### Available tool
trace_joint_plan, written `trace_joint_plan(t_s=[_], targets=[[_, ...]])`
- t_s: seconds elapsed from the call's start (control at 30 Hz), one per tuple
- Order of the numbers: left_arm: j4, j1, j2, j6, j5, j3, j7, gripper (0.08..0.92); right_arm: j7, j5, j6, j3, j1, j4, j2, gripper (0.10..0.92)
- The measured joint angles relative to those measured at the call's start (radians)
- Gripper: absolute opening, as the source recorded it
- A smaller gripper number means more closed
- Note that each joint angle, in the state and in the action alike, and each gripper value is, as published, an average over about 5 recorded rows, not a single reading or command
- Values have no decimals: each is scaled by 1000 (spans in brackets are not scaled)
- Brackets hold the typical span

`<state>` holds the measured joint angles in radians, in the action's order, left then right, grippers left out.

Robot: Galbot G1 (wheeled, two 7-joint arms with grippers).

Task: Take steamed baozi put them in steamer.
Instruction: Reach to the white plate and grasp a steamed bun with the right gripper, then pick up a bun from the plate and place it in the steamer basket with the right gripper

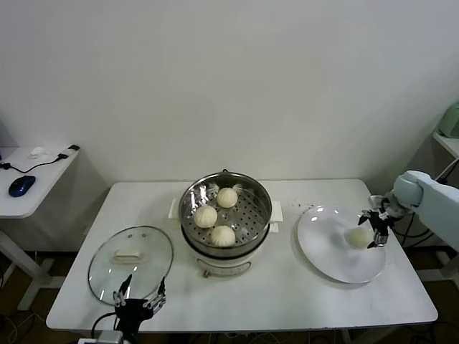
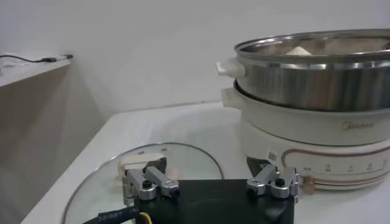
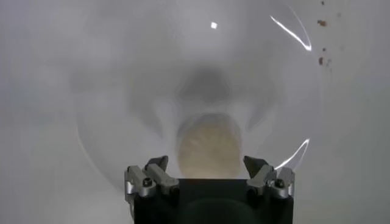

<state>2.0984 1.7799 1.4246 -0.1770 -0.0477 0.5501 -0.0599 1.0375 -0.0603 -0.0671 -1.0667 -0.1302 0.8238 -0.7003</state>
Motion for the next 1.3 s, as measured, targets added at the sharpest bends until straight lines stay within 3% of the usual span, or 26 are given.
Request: trace_joint_plan(t_s=[0.4,0.57,1.03,1.3], targets=[[8,-1,-4,-6,-3,0,-3,823,-15,16,32,39,25,-14,-10,696],[17,4,-4,-9,0,-1,-2,823,-16,-48,67,-11,-45,42,12,690],[46,2,-10,-27,-8,-8,-1,823,-67,-583,300,-415,-668,401,-103,687],[52,-5,-9,-31,-21,-6,-1,823,-165,-789,456,-474,-785,576,-233,687]])
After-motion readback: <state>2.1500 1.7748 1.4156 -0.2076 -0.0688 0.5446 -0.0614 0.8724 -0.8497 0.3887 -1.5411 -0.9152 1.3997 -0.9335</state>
